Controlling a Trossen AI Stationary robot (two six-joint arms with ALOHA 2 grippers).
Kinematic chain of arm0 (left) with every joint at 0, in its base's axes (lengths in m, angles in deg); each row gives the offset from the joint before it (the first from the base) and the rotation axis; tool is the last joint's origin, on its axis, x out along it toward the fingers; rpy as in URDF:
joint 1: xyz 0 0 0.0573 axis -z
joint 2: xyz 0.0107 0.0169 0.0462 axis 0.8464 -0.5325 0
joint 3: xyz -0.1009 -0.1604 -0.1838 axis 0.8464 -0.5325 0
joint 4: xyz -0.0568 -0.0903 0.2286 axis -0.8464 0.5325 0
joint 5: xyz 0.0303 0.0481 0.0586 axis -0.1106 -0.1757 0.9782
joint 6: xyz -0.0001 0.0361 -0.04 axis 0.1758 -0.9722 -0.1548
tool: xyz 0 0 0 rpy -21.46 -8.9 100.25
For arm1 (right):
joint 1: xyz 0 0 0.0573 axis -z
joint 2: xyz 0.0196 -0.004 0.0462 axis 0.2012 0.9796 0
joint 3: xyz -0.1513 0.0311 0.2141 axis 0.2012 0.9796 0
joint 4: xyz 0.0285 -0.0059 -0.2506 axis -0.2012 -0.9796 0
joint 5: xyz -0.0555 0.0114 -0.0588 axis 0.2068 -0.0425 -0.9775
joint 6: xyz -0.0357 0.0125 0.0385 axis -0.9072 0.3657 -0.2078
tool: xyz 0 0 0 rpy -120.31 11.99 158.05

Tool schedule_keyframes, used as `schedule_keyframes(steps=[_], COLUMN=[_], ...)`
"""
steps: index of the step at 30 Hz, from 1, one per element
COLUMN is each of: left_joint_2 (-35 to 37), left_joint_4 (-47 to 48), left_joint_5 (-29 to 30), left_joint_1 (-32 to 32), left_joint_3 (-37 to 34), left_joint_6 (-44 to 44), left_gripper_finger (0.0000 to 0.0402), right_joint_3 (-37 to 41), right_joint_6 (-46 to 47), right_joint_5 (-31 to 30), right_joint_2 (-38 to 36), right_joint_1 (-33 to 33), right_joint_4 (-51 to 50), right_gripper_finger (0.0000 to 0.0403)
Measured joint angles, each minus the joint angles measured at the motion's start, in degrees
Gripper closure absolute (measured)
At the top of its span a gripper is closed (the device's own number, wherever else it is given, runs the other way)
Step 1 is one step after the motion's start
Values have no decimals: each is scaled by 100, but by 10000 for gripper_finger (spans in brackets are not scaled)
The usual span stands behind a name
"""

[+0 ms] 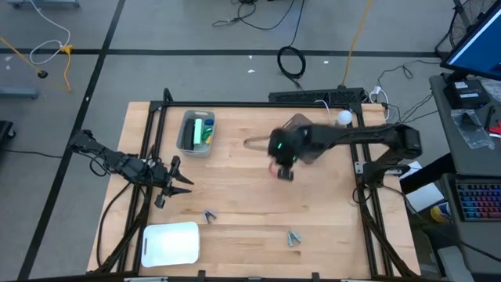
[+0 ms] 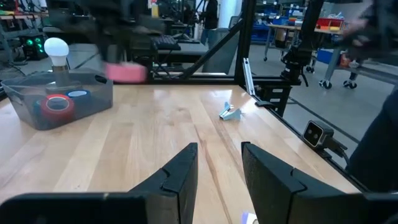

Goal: Pick and place Stapler, Stapler remover, tape
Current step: Put the pink tape into the black bin

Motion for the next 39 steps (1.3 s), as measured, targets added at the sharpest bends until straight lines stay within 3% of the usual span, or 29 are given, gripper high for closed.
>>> schedule_keyframes(steps=[7,13,25,34,39], left_joint_2=[0,0,0,0,0], left_joint_4=[-2,-7,-11,-96,-104], left_joint_5=[2,2,164,229,304], left_joint_1=[0,0,0,0,0], left_joint_3=[0,0,0,0,0], left_joint_6=[20,17,91,151,174], left_gripper_finger=[275,275,275,275,275], right_joint_3=[-4,175,1723,2106,2335], right_joint_6=[-671,-1093,-1374,-1398,-1188], right_joint_5=[-1382,-1809,-1773,-1464,-937], right_joint_2=[-650,-664,-658,-658,-658], right_joint_1=[1066,1857,2514,2503,2480], right_joint_4=[-919,-1279,-301,190,372], right_gripper_finger=[367,367,367,367,367])
